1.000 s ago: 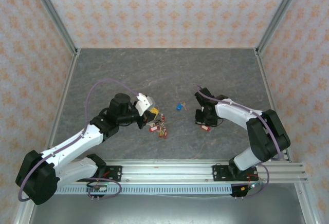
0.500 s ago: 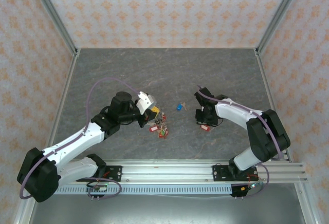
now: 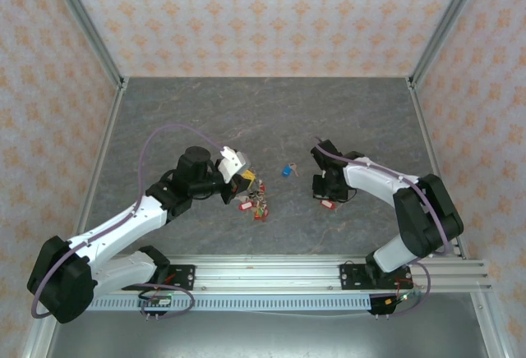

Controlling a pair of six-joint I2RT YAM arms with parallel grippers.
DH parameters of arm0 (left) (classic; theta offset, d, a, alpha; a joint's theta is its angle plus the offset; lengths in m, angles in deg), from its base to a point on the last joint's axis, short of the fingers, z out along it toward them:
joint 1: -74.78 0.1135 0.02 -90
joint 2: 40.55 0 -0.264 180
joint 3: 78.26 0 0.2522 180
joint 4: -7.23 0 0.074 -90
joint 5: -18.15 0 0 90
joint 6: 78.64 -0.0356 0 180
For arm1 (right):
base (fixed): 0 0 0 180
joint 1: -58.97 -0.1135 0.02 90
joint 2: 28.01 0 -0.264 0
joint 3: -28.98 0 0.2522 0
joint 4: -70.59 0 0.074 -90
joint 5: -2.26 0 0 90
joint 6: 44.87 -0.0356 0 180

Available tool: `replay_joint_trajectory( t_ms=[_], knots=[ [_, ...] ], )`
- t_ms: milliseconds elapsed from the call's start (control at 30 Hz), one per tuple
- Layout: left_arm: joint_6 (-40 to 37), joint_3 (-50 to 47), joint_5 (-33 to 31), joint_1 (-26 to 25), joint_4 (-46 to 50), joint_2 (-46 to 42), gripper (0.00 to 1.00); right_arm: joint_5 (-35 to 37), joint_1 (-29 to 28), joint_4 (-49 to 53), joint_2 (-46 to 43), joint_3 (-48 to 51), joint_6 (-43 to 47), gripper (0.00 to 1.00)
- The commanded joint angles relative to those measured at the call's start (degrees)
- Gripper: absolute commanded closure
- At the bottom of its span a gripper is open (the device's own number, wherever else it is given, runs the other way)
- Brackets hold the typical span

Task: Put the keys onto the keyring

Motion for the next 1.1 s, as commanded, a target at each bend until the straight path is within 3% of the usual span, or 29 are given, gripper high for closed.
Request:
replay_joint_trajectory(
  t_ms=[0,1067],
  knots=[
    [1.0,1.9,0.3,-0.1,-0.9,-1.2,1.00,0.0,-0.3,0.1,0.1,0.6,-1.1,0.88],
    [1.0,2.2,0.1,-0.2,-0.6,-1.1,1.00,0.4,-0.3,-0.6,0.3,1.0,-1.8,0.90]
  ],
)
